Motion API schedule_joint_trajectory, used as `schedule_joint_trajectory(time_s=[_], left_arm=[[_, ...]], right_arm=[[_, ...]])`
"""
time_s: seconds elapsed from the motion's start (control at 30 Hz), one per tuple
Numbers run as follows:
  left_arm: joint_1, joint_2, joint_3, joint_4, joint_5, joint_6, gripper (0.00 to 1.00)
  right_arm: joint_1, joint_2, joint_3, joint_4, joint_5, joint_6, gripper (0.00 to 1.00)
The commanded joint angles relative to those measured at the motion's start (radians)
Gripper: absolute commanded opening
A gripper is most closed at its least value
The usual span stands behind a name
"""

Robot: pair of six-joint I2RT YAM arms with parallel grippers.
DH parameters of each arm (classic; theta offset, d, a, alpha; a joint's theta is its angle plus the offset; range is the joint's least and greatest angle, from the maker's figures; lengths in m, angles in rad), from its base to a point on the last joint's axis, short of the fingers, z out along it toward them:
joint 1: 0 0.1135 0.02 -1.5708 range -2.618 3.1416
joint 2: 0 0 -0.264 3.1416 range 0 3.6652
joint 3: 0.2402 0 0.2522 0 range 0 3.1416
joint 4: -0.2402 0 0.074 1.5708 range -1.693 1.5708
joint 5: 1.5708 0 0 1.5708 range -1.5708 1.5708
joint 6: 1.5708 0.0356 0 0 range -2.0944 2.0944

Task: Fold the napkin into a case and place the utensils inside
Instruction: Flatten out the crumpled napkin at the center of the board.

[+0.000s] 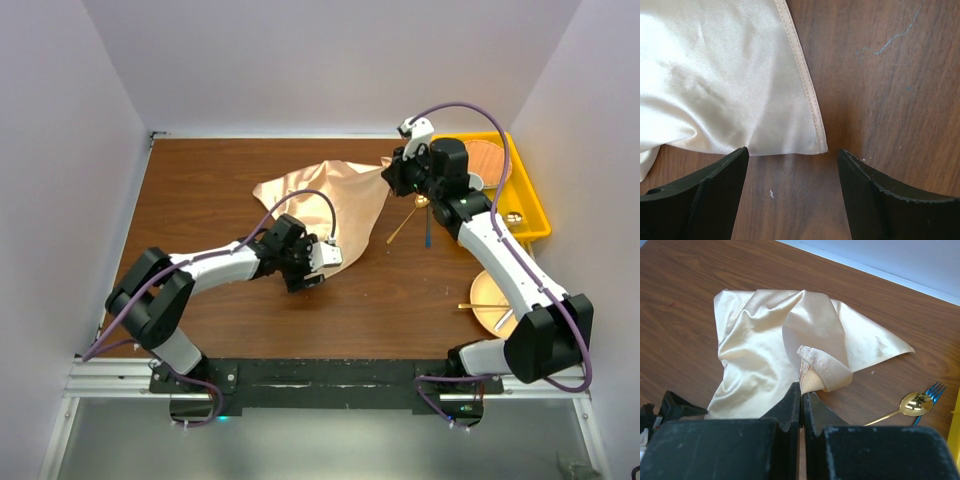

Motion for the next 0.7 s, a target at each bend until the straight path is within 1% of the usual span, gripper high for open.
schedule_joint_trajectory(time_s=[0.0,0.03,0.13,0.17,0.23,0.27,0.3,0.33,0.37,0.4,0.43,0.47,0.5,0.53,0.57,0.6,0.67], left_arm=[[-0.008,0.05,0.061,0.048,0.012,0.04,0.75],[-0.008,0.075,0.066,0.034,0.014,0.046,0.74],[-0.008,0.102,0.07,0.032,0.021,0.052,0.63],[-0.008,0.102,0.069,0.033,0.018,0.054,0.49],[-0.008,0.097,0.076,0.016,0.011,0.054,0.34],[-0.008,0.091,0.082,0.004,-0.006,0.049,0.08],[0.003,0.083,0.093,-0.006,-0.028,0.04,0.0],[0.018,0.045,0.098,-0.019,-0.037,0.002,0.0],[0.044,0.013,0.104,-0.03,-0.016,-0.018,0.0],[0.117,-0.055,0.131,-0.041,0.001,-0.083,0.0],[0.162,-0.09,0.157,-0.082,0.024,-0.117,0.0],[0.203,-0.12,0.225,-0.113,0.067,-0.148,0.0],[0.272,-0.175,0.259,-0.147,0.079,-0.185,0.0],[0.295,-0.203,0.291,-0.221,0.092,-0.187,0.0],[0.312,-0.235,0.315,-0.254,0.101,-0.185,0.0],[0.334,-0.301,0.345,-0.282,0.103,-0.173,0.0],[0.345,-0.375,0.357,-0.345,0.116,-0.156,0.0]], right_arm=[[0.001,-0.011,0.049,0.007,0.023,0.005,0.0],[0.001,-0.012,0.05,0.003,0.023,0.005,0.0],[-0.001,-0.018,0.056,-0.003,0.028,0.003,0.0],[-0.001,-0.023,0.057,-0.005,0.028,0.003,0.0],[-0.001,-0.023,0.062,-0.005,0.029,0.0,0.0],[-0.001,-0.023,0.069,-0.006,0.029,0.0,0.0],[-0.001,-0.021,0.077,-0.008,0.028,-0.003,0.0],[-0.002,-0.018,0.085,-0.014,0.026,-0.006,0.0],[-0.001,-0.015,0.1,-0.016,0.028,-0.006,0.0],[-0.002,-0.015,0.111,-0.016,0.034,-0.007,0.0],[-0.001,-0.012,0.121,-0.016,0.043,0.0,0.0],[-0.001,-0.014,0.144,-0.016,0.045,0.002,0.0],[-0.001,-0.012,0.157,-0.017,0.037,0.002,0.0],[-0.001,-0.012,0.169,-0.025,0.025,0.002,0.0],[-0.002,-0.018,0.19,-0.028,-0.007,0.0,0.0],[-0.001,-0.021,0.198,-0.031,-0.023,0.0,0.0],[-0.001,-0.055,0.204,-0.031,-0.055,0.009,0.0]])
